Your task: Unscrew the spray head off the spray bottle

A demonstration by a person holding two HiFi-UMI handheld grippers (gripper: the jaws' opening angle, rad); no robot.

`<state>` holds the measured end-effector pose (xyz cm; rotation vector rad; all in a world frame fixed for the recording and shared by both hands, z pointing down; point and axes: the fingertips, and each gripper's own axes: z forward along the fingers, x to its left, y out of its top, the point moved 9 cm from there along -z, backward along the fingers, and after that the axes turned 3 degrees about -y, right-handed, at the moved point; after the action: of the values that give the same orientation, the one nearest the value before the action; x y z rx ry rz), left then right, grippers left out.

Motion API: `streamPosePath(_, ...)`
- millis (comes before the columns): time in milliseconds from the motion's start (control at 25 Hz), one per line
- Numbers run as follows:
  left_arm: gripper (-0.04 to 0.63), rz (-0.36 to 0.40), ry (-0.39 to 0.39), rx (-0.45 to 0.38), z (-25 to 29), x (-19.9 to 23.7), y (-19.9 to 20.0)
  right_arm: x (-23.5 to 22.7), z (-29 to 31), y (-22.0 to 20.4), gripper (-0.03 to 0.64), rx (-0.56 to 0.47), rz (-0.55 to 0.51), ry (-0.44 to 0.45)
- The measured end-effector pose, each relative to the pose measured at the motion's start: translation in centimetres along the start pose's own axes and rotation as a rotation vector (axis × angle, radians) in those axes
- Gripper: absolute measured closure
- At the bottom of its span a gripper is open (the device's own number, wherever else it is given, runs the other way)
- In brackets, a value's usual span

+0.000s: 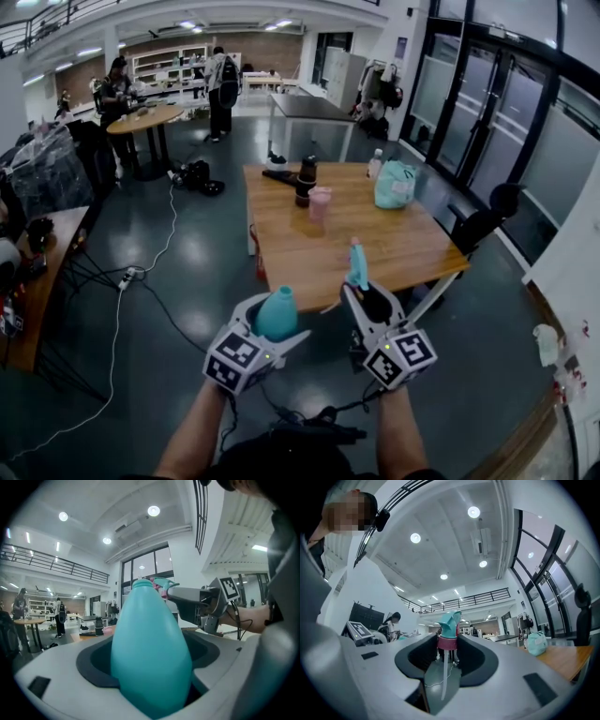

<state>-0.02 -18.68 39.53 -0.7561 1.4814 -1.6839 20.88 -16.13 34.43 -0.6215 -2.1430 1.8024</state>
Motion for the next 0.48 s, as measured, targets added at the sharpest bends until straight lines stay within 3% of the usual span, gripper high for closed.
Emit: streamPosePath(480,0.172,-0.006,0.000,-0.005,0.56,-0.10,0.29,-0.09,-0.36,-0.73,0.481,0.026,-0.015,-0.018)
